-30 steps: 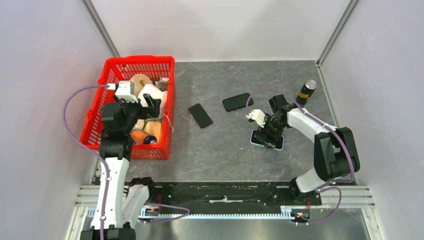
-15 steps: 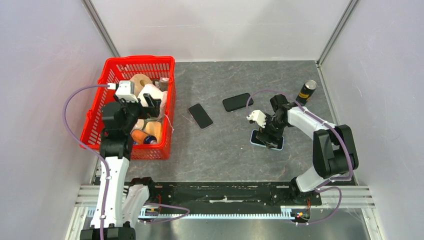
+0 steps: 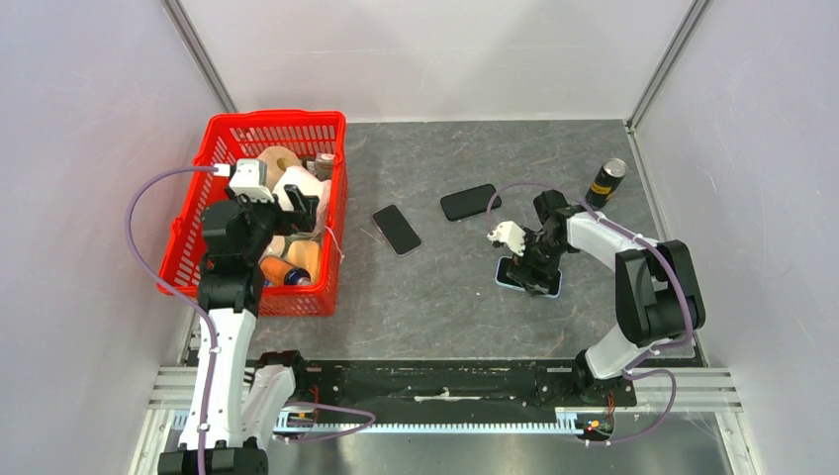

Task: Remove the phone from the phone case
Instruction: Adjust the phone at the center of the board, then pick up the phone at the center of the board.

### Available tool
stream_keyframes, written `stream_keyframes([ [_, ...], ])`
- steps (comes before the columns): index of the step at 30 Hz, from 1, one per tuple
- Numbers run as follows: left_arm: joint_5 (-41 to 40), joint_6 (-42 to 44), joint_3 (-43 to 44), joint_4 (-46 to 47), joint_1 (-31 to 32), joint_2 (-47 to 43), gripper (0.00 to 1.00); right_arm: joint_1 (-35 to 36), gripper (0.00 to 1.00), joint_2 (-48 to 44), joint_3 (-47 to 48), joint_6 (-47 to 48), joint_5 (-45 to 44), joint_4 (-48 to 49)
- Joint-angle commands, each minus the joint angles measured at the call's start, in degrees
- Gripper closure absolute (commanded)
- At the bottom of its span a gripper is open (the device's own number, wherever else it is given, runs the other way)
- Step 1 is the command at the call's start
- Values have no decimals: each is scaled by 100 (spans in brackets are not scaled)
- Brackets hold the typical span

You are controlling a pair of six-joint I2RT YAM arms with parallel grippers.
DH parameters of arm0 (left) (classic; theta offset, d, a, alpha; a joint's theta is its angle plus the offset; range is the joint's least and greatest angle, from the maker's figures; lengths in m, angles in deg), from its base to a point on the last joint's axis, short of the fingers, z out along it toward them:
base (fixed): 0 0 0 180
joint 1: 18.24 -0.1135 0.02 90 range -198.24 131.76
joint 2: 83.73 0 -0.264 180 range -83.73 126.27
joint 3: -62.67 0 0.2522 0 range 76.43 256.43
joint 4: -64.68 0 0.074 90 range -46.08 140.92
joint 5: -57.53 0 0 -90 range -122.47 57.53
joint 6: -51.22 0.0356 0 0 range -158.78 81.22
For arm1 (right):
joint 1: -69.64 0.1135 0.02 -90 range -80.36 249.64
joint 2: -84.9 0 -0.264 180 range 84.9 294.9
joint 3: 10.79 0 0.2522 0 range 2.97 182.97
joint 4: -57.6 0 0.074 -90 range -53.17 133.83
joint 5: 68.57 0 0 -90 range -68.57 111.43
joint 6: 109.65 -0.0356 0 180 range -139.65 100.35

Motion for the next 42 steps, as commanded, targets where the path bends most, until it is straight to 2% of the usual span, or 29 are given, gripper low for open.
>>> stream_keyframes([
  [1,-63,209,-33,237,-38,10,1,-16,3,65,-139,84,-12,296],
  [7,-51,218,-32,236,-33,21,1,-19,3,131,-353,-6,-49,574],
  [13,110,217,107,181,-30,40,1,-16,11,31,-680,-106,22,778],
  [15,178,218,268,112,-25,82,1,-11,18,23,-735,-113,73,733],
  [19,407,218,673,-42,-22,251,1,-16,46,-1,-728,-180,110,655],
  [21,637,218,913,-142,-14,354,1,-16,56,-82,-693,-216,160,637],
  [24,925,168,1340,-300,24,539,1,-17,69,-163,-531,-365,321,512],
  [29,1236,-140,1998,-505,147,807,1,-11,84,-309,-225,-687,690,391],
  [32,1254,-313,2298,-644,399,987,1,-15,92,-393,-95,-857,774,400],
  [35,849,-274,2555,-824,1043,1184,2,-9,100,-519,-18,-982,844,408],
  [38,216,-152,2756,-974,1859,1449,1,15,100,-694,44,-1118,860,409],
  [42,392,-417,2937,-959,2230,1975,1,86,100,-1008,101,-1332,859,426],
])
